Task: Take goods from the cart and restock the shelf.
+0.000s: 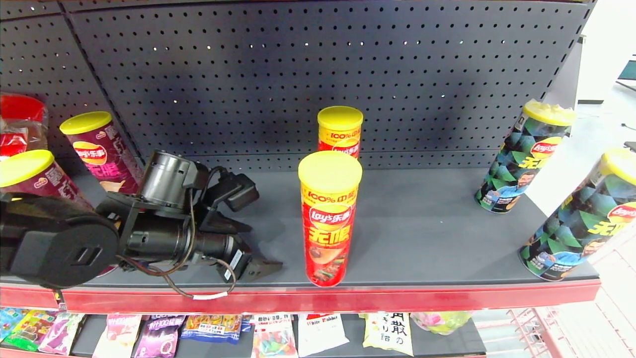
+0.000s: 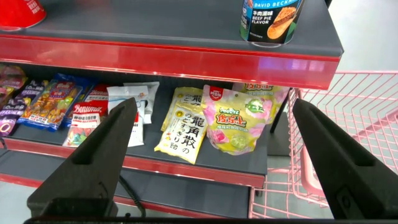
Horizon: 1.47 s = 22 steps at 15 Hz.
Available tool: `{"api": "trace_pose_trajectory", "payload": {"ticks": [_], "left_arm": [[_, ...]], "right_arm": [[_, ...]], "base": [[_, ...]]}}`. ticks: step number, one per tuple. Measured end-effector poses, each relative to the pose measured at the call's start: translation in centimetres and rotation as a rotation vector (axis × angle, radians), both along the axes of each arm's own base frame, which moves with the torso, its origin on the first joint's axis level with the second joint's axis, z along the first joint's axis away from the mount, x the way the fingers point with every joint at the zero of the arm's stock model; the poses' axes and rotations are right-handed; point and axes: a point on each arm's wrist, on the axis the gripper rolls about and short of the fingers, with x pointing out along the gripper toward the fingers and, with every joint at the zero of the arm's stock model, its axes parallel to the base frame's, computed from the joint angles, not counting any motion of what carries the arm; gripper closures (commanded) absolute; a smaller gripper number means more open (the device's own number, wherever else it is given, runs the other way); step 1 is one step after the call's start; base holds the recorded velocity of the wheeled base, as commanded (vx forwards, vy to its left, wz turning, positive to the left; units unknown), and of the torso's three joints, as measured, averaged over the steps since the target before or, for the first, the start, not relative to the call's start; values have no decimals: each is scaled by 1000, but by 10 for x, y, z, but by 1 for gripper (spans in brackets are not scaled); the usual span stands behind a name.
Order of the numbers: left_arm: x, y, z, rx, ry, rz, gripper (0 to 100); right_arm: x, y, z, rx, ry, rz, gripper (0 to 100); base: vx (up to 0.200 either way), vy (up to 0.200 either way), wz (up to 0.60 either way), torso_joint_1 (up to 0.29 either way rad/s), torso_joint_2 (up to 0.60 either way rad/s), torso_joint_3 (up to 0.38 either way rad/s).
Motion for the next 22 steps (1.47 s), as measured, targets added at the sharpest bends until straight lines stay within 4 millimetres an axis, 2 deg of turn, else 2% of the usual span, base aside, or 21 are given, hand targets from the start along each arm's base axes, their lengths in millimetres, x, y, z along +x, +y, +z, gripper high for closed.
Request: {"api": "trace_pose_trajectory", "payload": {"ticks": [8, 22], "left_arm": [[12, -21, -2, -6, -3, -51, 0], [20, -30, -8, 0, 10, -62, 0]], "right_arm": [[0, 0, 0, 0, 0, 0, 0], [0, 0, 0, 0, 0, 0, 0]], "base": [[0, 0, 0, 0, 0, 0], [0, 0, 0, 0, 0, 0]]}}
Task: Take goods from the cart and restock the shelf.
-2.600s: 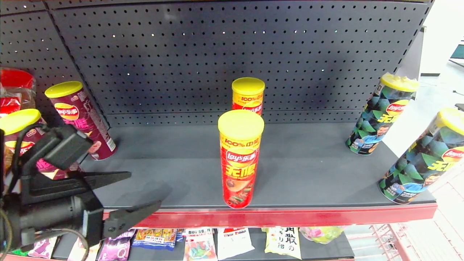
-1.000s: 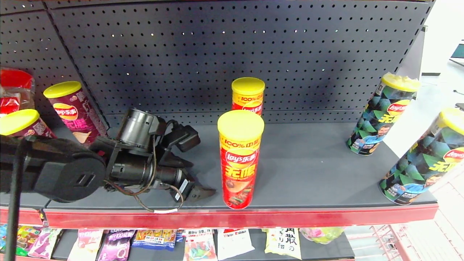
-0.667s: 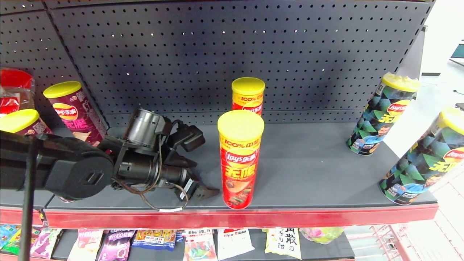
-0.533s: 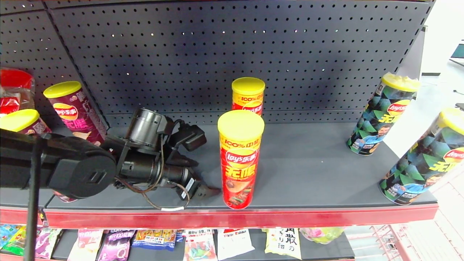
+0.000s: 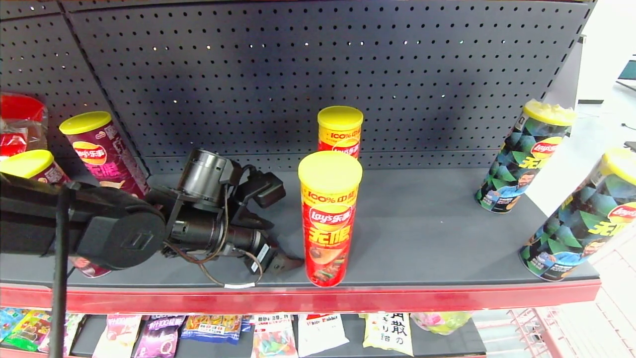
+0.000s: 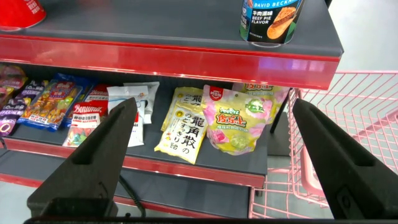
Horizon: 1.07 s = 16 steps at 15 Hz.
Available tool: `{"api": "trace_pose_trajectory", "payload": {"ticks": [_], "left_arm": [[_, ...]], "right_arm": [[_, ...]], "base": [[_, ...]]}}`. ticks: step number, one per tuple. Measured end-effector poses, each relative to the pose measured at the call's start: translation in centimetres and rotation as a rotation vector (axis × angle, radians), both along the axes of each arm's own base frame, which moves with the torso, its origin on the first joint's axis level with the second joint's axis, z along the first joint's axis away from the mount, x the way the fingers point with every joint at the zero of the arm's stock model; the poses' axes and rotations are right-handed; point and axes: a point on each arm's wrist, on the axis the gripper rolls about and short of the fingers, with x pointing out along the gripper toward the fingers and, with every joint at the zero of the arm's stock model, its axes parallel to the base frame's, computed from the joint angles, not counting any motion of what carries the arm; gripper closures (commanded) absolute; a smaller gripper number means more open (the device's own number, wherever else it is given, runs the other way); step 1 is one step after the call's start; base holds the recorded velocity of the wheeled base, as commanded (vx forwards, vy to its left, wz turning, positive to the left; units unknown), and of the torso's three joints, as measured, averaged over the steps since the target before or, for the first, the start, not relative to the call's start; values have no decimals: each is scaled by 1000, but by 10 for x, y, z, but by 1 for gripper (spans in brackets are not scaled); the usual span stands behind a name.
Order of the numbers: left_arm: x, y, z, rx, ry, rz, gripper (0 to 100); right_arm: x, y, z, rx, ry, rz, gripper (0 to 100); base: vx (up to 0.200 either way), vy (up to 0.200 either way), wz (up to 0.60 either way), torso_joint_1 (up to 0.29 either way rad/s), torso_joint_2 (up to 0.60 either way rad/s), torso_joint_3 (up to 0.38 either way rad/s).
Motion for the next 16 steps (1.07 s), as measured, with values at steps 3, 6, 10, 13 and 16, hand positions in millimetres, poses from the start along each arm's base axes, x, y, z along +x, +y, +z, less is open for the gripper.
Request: {"api": "trace_pose_trajectory", "payload": {"ticks": [3, 6, 10, 13, 16], "left_arm": [[-4, 2, -2, 0, 15, -9, 0], [-4, 2, -2, 6, 2, -26, 0], [-4, -3, -3, 10, -1, -41, 0], [-2, -8, -3, 8, -5, -51, 0], [1, -10, -2, 4, -13, -54, 0]], "right_arm": [[0, 0, 0, 0, 0, 0, 0], [0, 0, 0, 0, 0, 0, 0], [0, 0, 0, 0, 0, 0, 0], [0, 0, 0, 0, 0, 0, 0], [0, 0, 0, 0, 0, 0, 0]], "base": [[0, 0, 0, 0, 0, 0], [0, 0, 0, 0, 0, 0], [0, 0, 0, 0, 0, 0], [0, 0, 0, 0, 0, 0], [0, 0, 0, 0, 0, 0]]}}
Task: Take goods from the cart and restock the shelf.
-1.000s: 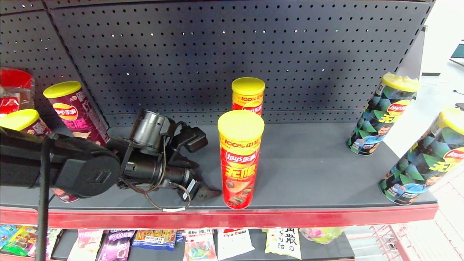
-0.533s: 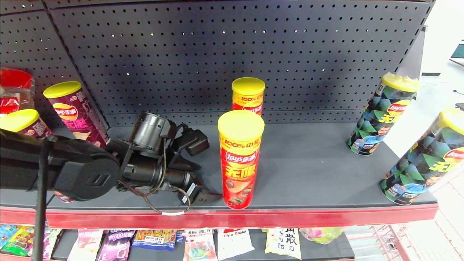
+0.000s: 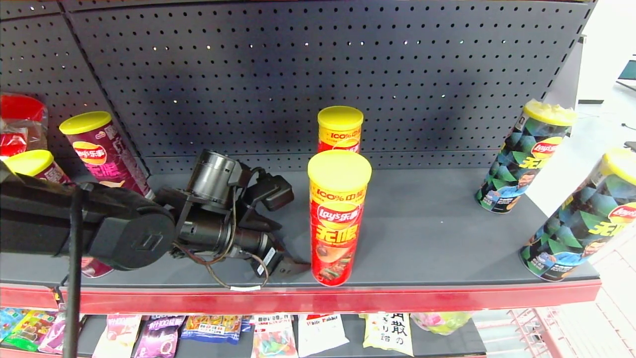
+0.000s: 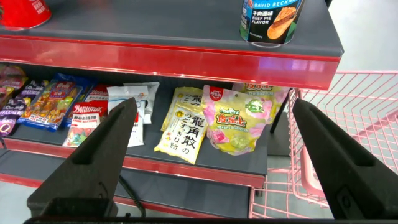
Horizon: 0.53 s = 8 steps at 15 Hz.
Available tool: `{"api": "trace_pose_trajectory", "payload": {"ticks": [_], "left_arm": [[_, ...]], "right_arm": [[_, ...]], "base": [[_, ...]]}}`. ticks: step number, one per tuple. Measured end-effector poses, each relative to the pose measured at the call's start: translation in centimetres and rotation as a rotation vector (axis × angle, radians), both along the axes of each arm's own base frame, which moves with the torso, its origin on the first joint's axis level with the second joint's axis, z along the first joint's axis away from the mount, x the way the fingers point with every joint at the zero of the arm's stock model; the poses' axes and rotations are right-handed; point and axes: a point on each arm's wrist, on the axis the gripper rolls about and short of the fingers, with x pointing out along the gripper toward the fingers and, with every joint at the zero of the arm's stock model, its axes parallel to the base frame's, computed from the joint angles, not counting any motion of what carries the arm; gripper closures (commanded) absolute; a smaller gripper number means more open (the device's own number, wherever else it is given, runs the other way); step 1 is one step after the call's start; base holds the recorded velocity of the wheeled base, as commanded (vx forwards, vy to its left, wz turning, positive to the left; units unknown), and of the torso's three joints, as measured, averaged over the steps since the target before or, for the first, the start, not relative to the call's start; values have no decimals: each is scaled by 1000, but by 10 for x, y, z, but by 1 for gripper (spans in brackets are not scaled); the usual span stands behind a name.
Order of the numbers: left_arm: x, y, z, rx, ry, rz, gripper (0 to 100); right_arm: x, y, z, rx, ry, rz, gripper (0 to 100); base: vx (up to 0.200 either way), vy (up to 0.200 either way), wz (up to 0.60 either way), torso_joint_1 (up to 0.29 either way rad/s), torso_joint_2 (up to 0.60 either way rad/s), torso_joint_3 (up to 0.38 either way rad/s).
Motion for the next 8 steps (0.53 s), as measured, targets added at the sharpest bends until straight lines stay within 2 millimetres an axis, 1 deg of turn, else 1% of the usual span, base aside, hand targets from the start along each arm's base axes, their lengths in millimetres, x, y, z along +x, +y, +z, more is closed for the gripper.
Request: {"api": "trace_pose_trajectory", "payload": {"ticks": [3, 5, 7, 8], "left_arm": [[0, -1, -1, 2, 4, -2, 0], [-2, 4, -2, 5, 8, 10, 0], [-7, 18, 3, 1, 2, 41, 0], [-12, 28, 10, -7, -11, 65, 0]], "right_arm": [[0, 0, 0, 0, 0, -1, 0], [0, 0, 0, 0, 0, 0, 0], [0, 0, 0, 0, 0, 0, 0], [0, 0, 0, 0, 0, 0, 0]], "base": [[0, 0, 0, 0, 0, 0], [0, 0, 0, 0, 0, 0], [0, 0, 0, 0, 0, 0], [0, 0, 0, 0, 0, 0]]}}
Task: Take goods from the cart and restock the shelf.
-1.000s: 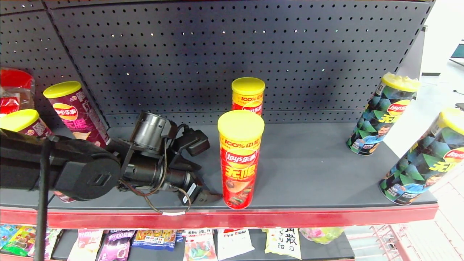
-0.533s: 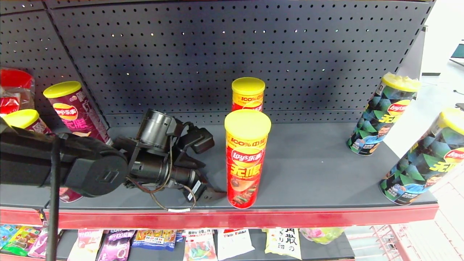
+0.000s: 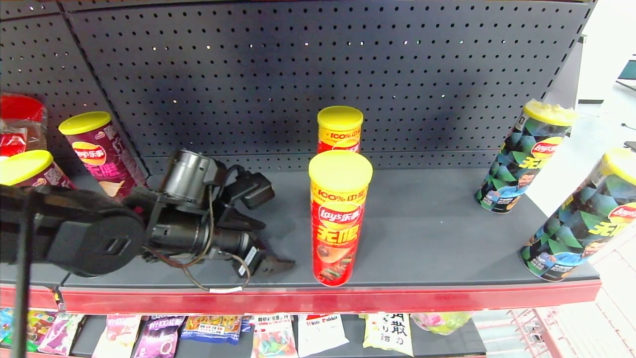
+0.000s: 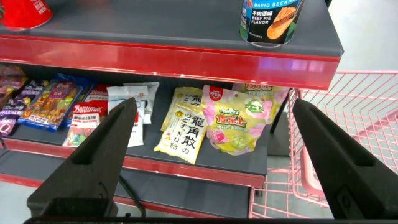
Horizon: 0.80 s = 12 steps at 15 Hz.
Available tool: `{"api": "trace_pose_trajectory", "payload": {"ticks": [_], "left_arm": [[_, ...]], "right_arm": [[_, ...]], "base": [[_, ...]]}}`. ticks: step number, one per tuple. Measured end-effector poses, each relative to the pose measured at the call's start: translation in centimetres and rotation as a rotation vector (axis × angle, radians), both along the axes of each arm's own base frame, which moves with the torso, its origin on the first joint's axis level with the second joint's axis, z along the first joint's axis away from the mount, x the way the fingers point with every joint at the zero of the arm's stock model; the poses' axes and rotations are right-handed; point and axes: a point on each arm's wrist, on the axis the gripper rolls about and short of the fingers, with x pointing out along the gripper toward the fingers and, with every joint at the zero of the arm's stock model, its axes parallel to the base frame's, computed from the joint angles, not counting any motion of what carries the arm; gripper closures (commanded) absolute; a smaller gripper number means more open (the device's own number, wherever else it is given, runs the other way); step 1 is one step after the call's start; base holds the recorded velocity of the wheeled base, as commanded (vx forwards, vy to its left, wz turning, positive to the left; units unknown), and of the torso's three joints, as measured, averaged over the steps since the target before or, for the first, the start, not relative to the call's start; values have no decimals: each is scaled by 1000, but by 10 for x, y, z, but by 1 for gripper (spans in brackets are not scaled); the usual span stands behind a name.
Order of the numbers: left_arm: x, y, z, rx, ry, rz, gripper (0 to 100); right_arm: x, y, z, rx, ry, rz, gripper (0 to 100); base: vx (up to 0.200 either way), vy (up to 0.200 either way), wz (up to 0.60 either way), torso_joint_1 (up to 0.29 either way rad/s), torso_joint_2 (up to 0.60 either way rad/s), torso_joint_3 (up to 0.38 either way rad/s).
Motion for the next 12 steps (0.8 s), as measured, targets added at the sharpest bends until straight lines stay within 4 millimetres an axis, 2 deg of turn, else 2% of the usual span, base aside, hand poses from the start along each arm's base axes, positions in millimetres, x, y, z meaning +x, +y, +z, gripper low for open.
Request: {"api": "trace_pose_trajectory", "payload": {"ticks": [3, 4, 7, 10, 12], "left_arm": [[-31, 36, 26, -30, -72, 91, 0], [-48, 49, 34, -46, -97, 131, 0], [-120, 88, 50, -101, -214, 325, 0], [-193, 120, 36, -160, -347, 537, 0], [-235, 135, 11, -184, -393, 638, 0]], "right_arm": [[0, 0, 0, 0, 0, -1, 0], [0, 0, 0, 0, 0, 0, 0], [0, 0, 0, 0, 0, -1, 0], [0, 0, 0, 0, -1, -1, 0], [0, 0, 0, 0, 0, 0, 0]], "base": [[0, 0, 0, 0, 0, 0], [0, 0, 0, 0, 0, 0], [0, 0, 0, 0, 0, 0], [0, 0, 0, 0, 0, 0], [0, 0, 0, 0, 0, 0]]}}
